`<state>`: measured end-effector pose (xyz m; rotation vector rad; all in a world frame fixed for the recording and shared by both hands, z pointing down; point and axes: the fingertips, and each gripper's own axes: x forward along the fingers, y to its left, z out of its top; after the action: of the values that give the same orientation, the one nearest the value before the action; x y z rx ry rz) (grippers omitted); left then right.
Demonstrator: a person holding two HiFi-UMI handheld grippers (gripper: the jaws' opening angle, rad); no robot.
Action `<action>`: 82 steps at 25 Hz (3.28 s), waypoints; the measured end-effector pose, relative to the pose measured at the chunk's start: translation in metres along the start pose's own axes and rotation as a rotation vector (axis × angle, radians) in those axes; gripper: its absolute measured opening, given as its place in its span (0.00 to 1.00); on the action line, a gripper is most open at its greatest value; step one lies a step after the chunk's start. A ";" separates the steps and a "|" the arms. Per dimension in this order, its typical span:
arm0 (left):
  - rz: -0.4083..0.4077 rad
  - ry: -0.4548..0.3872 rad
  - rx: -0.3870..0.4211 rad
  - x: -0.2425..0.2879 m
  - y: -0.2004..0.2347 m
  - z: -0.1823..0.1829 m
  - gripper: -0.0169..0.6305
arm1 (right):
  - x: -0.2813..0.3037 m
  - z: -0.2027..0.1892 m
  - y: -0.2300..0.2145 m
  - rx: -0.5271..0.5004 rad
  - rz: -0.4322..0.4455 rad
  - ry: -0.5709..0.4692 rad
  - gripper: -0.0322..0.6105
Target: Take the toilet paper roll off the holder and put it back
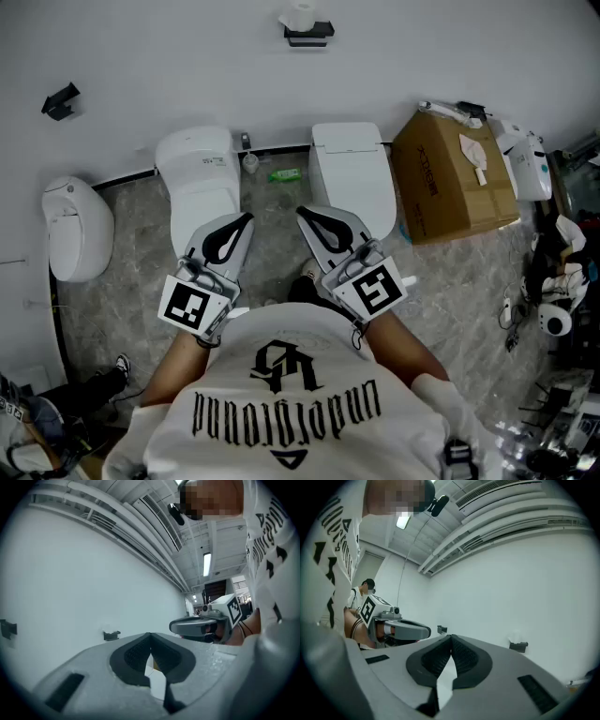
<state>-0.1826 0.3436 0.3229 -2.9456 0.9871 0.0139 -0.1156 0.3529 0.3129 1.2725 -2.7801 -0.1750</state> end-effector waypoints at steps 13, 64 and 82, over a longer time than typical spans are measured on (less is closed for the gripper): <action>-0.023 0.034 -0.028 0.082 0.032 -0.025 0.05 | 0.009 -0.036 -0.098 0.044 -0.058 0.037 0.07; -0.172 0.092 -0.058 0.316 0.251 -0.053 0.05 | 0.224 -0.054 -0.356 0.054 -0.060 0.044 0.07; -0.159 0.076 -0.083 0.308 0.308 -0.050 0.05 | 0.268 -0.055 -0.380 0.036 -0.126 0.068 0.11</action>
<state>-0.1229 -0.0894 0.3576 -3.1130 0.7753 -0.0635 0.0008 -0.1005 0.3219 1.4349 -2.6593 -0.0885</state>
